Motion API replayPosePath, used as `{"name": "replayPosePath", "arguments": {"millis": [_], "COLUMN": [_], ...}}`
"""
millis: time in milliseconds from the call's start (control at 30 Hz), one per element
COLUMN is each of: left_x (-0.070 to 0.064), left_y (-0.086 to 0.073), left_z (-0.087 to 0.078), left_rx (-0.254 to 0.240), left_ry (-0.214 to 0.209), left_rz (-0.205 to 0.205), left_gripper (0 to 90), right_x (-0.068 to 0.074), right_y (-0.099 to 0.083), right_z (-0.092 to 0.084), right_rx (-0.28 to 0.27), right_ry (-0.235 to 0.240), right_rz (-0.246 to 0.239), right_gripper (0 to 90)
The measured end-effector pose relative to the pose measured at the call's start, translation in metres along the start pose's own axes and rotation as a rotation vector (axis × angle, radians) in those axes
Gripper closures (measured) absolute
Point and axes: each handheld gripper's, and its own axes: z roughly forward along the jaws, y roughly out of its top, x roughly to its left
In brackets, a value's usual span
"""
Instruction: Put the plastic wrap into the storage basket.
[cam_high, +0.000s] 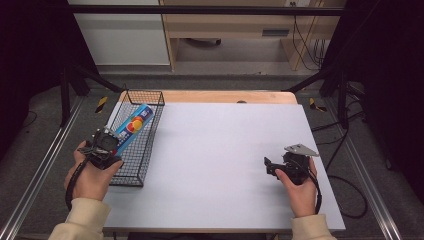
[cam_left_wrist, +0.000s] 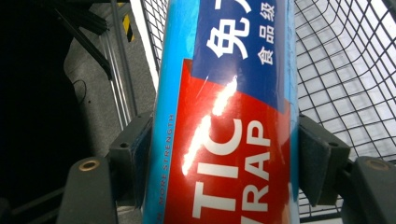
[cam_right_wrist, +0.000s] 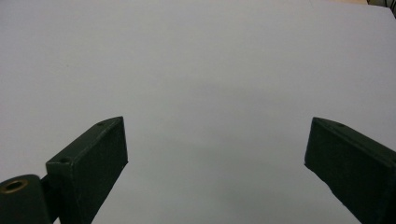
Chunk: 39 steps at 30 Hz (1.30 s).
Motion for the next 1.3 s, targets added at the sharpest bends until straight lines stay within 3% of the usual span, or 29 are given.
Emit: {"name": "replayPosePath", "arguments": {"millis": [267,800,1300], "left_x": [0.0,0.001,-0.005], "left_y": [0.002,0.012,0.02], "left_z": [0.01,0.02,0.025], "left_rx": [0.038,0.106,0.159], "left_ry": [-0.03,-0.066,-0.05], "left_rz": [-0.013,0.004,0.052], "left_gripper": [31.0,31.1,31.1], "right_x": [0.0,0.0,0.001], "right_y": [0.0,-0.001,-0.001], "right_z": [0.001,0.002,0.004], "right_rx": [0.008,0.015,0.022], "right_ry": [0.004,0.012,0.017], "right_rz": [-0.004,-0.006,-0.008], "right_gripper": [6.1,6.1,6.1]}}
